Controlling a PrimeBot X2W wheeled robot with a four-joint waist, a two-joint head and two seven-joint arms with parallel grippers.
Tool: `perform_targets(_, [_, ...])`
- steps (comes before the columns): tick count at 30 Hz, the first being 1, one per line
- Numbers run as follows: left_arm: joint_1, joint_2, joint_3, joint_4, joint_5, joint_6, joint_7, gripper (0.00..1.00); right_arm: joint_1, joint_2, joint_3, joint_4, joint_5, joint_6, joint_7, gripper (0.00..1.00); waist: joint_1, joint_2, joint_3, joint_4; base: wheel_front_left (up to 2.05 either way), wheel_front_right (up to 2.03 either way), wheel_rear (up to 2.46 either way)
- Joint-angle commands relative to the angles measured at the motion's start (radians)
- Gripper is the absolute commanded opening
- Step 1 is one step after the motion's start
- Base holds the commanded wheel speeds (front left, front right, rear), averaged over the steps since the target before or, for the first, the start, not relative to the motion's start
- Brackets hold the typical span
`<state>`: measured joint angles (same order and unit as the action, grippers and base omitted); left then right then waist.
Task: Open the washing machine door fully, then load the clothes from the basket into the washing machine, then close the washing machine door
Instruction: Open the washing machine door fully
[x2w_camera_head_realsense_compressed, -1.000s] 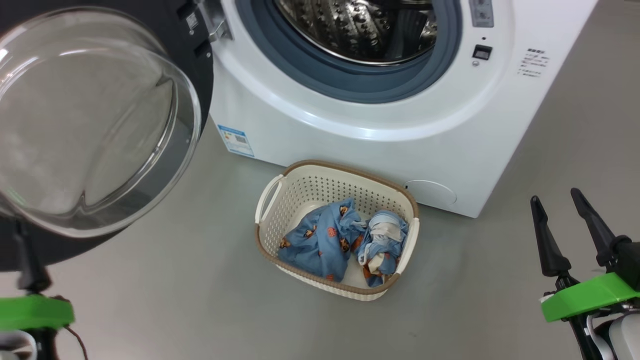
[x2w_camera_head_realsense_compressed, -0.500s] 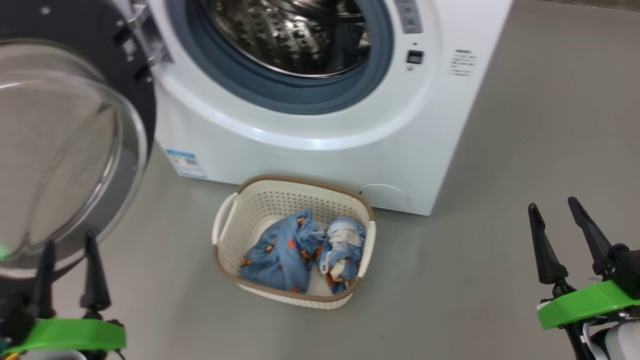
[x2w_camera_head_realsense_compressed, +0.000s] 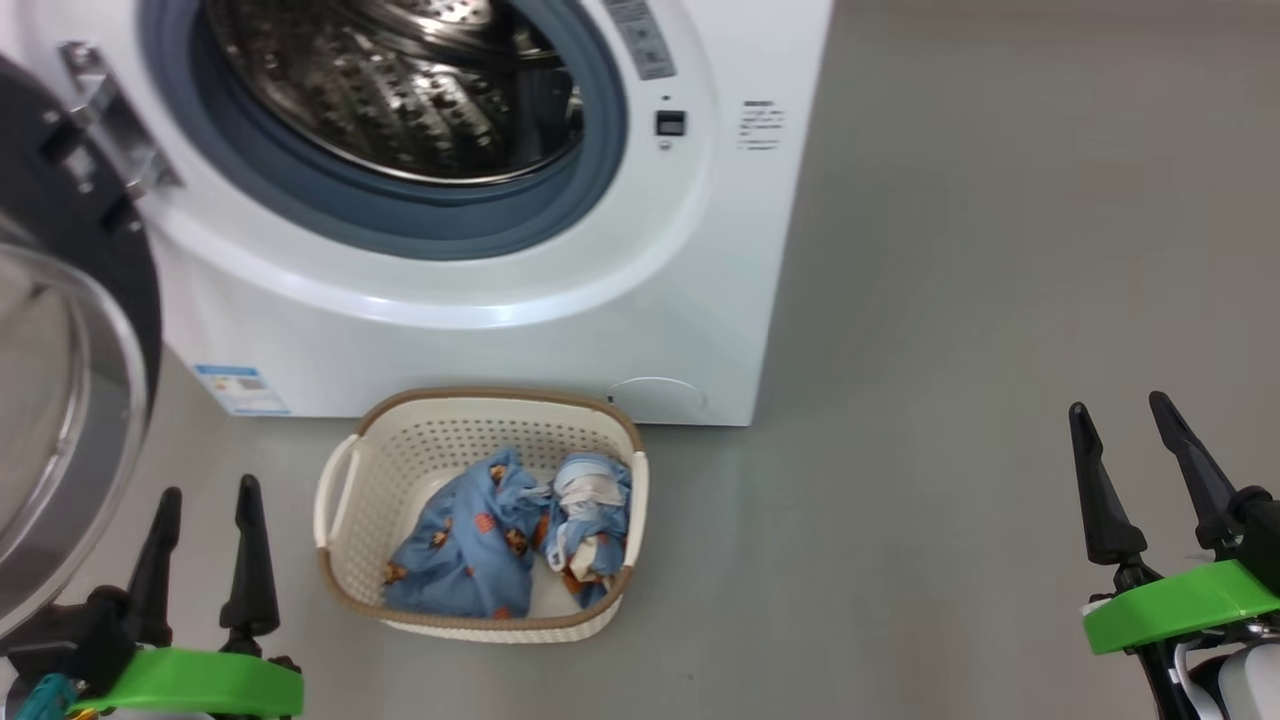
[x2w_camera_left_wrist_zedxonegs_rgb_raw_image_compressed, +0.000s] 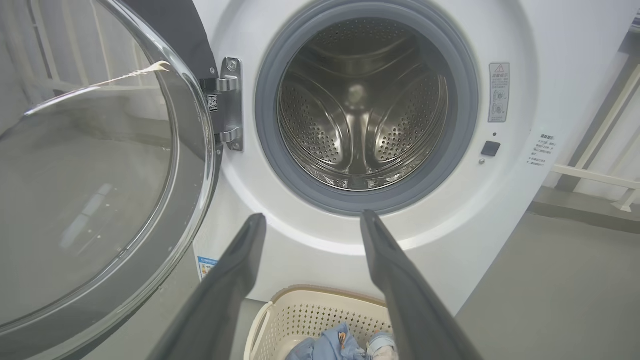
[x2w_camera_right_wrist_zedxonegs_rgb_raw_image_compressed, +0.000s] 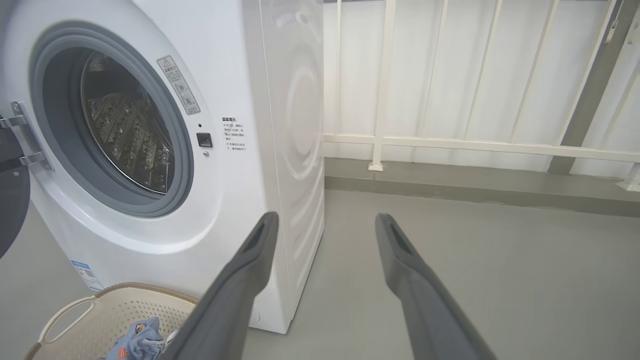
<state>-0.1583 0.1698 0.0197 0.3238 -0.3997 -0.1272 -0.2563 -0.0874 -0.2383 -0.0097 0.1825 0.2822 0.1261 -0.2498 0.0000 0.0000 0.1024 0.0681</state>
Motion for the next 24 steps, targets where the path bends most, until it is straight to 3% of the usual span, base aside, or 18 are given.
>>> perform_targets(1, [0.000, 0.020, 0.025, -0.029, -0.008, -0.003, -0.005, 1.00, 0.004, -0.018, 0.011, -0.026, 0.000, 0.005, -0.012, 1.00, 0.0000, 0.0000, 0.000, -0.040, 0.00, 0.00, 0.00])
perform_targets(14, [0.019, 0.012, -0.001, -0.014, -0.028, -0.003, -0.006, 1.00, 0.002, -0.007, 0.011, -0.027, -0.001, 0.005, -0.012, 1.00, 0.0000, 0.0000, 0.001, -0.099, 0.00, 0.00, 0.00])
perform_targets(24, [0.045, 0.002, 0.013, -0.029, -0.039, -0.003, -0.006, 1.00, 0.020, 0.002, 0.005, -0.025, -0.001, 0.005, -0.012, 1.00, 0.0000, 0.0000, -0.018, -0.103, 0.00, 0.00, 0.00])
